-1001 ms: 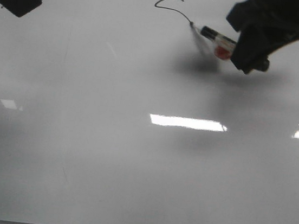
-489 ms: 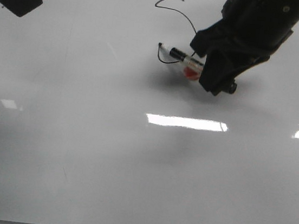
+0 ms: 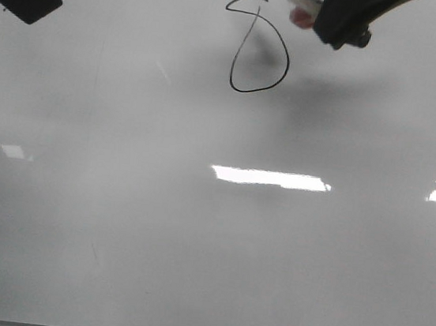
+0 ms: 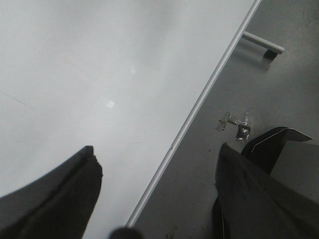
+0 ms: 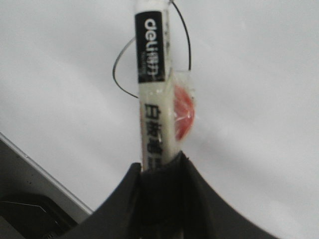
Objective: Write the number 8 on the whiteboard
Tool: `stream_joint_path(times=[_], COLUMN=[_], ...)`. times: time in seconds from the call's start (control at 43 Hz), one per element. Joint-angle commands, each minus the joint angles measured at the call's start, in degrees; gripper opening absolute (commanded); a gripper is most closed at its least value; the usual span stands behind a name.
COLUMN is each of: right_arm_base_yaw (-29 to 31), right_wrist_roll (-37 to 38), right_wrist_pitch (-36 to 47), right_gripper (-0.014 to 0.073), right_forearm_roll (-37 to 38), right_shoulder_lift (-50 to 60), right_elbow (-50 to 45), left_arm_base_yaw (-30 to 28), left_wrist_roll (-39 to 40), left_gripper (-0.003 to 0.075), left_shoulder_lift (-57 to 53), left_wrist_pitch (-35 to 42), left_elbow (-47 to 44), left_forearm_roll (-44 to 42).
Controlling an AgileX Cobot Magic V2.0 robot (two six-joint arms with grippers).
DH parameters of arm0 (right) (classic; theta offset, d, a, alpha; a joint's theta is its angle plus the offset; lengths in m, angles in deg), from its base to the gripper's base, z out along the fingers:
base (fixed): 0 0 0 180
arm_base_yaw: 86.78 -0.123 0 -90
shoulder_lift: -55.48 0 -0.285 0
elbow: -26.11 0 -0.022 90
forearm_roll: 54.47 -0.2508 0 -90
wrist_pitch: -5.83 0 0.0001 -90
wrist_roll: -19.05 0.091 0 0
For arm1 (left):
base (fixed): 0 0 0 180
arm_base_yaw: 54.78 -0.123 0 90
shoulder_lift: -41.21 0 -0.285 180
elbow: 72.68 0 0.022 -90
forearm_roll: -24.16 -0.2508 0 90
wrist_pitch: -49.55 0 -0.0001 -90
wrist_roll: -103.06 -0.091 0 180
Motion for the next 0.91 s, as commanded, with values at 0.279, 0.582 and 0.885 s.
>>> stream_joint_path(times=[0.279,0.582,0.885], right_arm_base_yaw=[-6.1,-9.2,-9.2], right_wrist_roll=[-21.5,-28.8,-28.8], right_wrist_pitch=[-8.2,-17.1,-17.7], right_gripper=[-0.0059,-0.0059,-0.0059], right_forearm_roll=[-7.8,-12.5,-12.6], right_shoulder_lift=[23.9,25.5,25.5], right_elbow=[-17.1,-17.5,-17.5], left_arm_base_yaw=[6.3,18.6,24.8], left_wrist_roll=[-10.5,-11.7,-11.7], left_gripper=[0.048,0.0482,0.0482], left_shoulder_lift=[-0.9,1.3,8.8], left_wrist_pitch=[5.9,12.3,13.2], left_elbow=[1.5,2.5,7.2], left_forearm_roll=[8.8,9.2,9.7])
